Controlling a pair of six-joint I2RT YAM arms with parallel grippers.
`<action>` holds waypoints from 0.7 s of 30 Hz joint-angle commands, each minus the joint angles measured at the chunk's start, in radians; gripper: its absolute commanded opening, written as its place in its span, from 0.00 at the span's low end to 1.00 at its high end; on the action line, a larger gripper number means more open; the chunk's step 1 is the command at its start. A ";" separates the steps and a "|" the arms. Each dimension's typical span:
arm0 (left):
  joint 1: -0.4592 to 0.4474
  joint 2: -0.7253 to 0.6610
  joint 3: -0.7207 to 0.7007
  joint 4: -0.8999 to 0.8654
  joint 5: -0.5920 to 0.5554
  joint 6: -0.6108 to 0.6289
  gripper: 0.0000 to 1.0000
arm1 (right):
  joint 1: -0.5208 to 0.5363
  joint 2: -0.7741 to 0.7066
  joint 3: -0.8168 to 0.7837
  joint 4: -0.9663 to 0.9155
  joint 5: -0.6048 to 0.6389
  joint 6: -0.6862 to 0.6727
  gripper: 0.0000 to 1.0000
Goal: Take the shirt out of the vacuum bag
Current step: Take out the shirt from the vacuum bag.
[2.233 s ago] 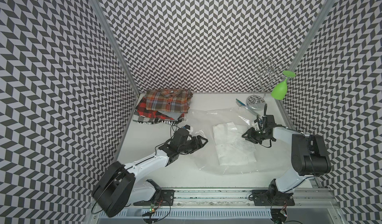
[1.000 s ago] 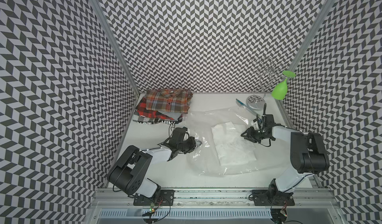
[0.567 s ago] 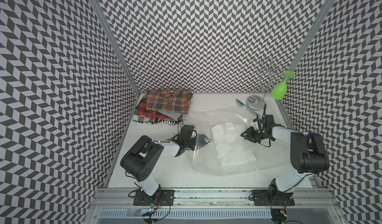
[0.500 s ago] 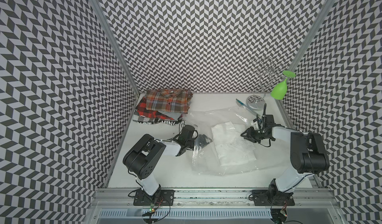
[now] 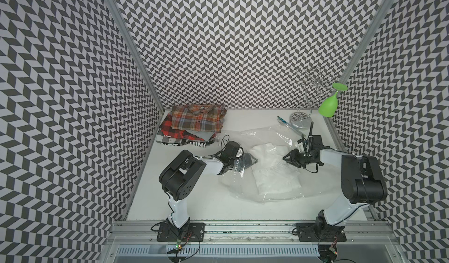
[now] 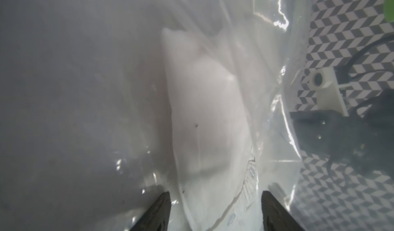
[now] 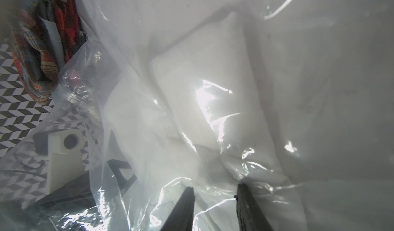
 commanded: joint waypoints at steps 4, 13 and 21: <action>-0.025 0.111 0.196 -0.275 -0.158 0.084 0.69 | 0.001 0.047 -0.040 0.000 0.023 0.001 0.36; -0.037 0.181 0.254 -0.317 -0.141 0.133 0.21 | 0.002 0.045 -0.036 -0.001 0.013 0.001 0.35; -0.029 0.116 0.245 -0.347 -0.149 0.171 0.00 | -0.007 0.029 -0.002 0.000 0.016 0.030 0.49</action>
